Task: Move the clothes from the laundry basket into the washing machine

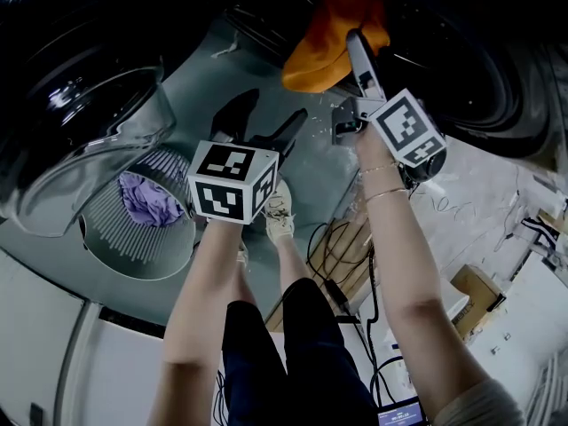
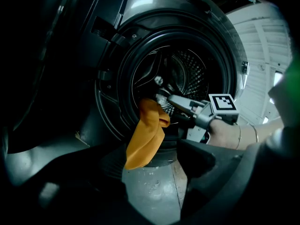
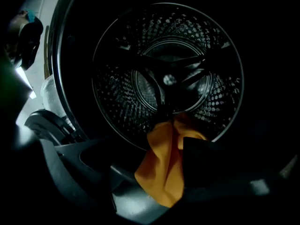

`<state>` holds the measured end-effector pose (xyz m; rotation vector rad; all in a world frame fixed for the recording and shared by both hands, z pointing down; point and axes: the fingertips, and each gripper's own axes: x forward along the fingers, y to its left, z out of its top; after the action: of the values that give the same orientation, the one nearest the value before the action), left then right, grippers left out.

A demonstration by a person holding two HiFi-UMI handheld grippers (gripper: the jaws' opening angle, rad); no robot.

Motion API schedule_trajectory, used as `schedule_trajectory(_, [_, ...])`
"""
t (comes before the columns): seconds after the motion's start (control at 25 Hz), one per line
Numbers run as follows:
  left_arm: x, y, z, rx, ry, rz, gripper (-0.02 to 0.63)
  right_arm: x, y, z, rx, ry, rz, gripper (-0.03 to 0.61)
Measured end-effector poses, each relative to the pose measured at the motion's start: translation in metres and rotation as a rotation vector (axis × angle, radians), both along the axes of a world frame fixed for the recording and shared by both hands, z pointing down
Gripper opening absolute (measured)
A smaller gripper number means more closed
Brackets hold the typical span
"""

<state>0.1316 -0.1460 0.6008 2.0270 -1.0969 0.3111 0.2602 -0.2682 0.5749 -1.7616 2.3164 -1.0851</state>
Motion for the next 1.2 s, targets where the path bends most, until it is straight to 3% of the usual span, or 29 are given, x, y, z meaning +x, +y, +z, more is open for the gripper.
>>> schedule_trajectory(0.2, [0.0,0.007,0.011,-0.013,-0.014,0.017,0.341,-0.004,0.052,0.051,-0.104,0.046,-0.043,0.416])
schedule_trajectory(0.36, [-0.003,0.009,0.018,-0.006,-0.001,0.005,0.301,-0.008,0.077,0.094,-0.214,0.07,-0.075,0.413])
schedule_trajectory(0.52, [0.0,0.011,0.019,0.019,0.02,0.011,0.239,-0.006,0.075,0.124,-0.265,0.12,-0.091,0.414])
schedule_trajectory(0.68, [-0.004,0.014,0.023,0.025,0.023,-0.008,0.149,-0.006,0.066,0.132,-0.261,0.169,-0.103,0.327])
schedule_trajectory(0.84, [-0.004,0.012,0.021,0.032,0.043,-0.029,0.112,-0.008,0.062,0.129,-0.264,0.166,-0.112,0.198])
schedule_trajectory(0.96, [-0.004,0.009,0.019,0.037,0.047,-0.042,0.112,-0.008,0.066,0.119,-0.257,0.16,-0.114,0.036])
schedule_trajectory(1.2, [-0.003,0.007,0.012,0.035,0.065,-0.075,0.112,-0.015,0.061,0.062,-0.092,0.136,-0.112,0.032])
